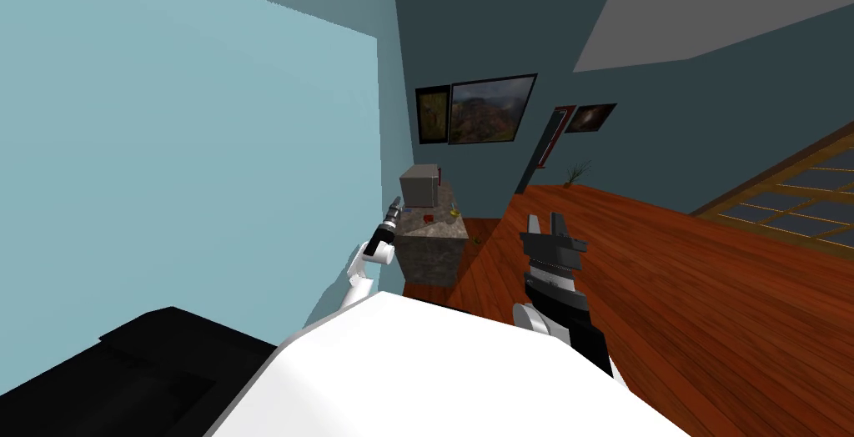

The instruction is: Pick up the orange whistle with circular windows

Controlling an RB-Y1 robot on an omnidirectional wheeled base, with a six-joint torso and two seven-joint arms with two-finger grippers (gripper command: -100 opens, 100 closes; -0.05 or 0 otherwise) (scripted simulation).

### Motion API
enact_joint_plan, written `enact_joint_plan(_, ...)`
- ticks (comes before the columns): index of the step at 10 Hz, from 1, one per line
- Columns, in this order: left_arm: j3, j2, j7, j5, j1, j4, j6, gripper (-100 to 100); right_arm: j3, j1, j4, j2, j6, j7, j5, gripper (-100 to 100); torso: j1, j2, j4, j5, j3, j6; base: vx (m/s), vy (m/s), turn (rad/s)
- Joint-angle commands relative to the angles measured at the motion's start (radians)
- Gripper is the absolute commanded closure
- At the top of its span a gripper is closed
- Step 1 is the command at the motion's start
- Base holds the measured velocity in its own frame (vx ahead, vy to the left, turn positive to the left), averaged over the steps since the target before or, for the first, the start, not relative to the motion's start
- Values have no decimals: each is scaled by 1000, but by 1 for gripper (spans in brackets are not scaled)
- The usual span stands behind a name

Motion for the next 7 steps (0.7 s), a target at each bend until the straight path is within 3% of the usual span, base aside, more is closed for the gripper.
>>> enact_joint_plan(1, 2, 0, 1, 5, -19, 15, 50, -100, 0, 0, 0, 0, 0, 0, 0, 0, 0, 0, 0, 0, 0, 0, -39, -33, 20)
enact_joint_plan(2, 2, 0, 1, 5, -19, 15, 62, -100, 0, 0, 0, 0, 0, 0, 0, 0, 0, 0, 0, 0, 0, 0, -17, -13, -6)
enact_joint_plan(3, 8, 1, 3, 17, -61, 45, 103, -100, 0, 0, 0, 0, 0, 0, 0, 0, 1, -1, 0, 0, -1, 0, -28, -32, 40)
enact_joint_plan(4, 8, 1, 3, 17, -61, 45, 126, -100, 0, 0, 0, 0, 0, 0, 0, 0, 1, -1, 0, 0, -1, 0, -31, -31, 30)
enact_joint_plan(5, 14, 2, 5, 28, -104, 77, 155, -100, 0, 0, 0, 0, 0, 0, 0, 0, 1, -1, 0, 0, -1, 0, -37, -42, 47)
enact_joint_plan(7, 14, 2, 5, 28, -105, 77, 196, -100, 0, 0, 0, 0, 0, 0, 0, 0, 0, -1, 0, 0, 0, 0, -21, -30, 11)
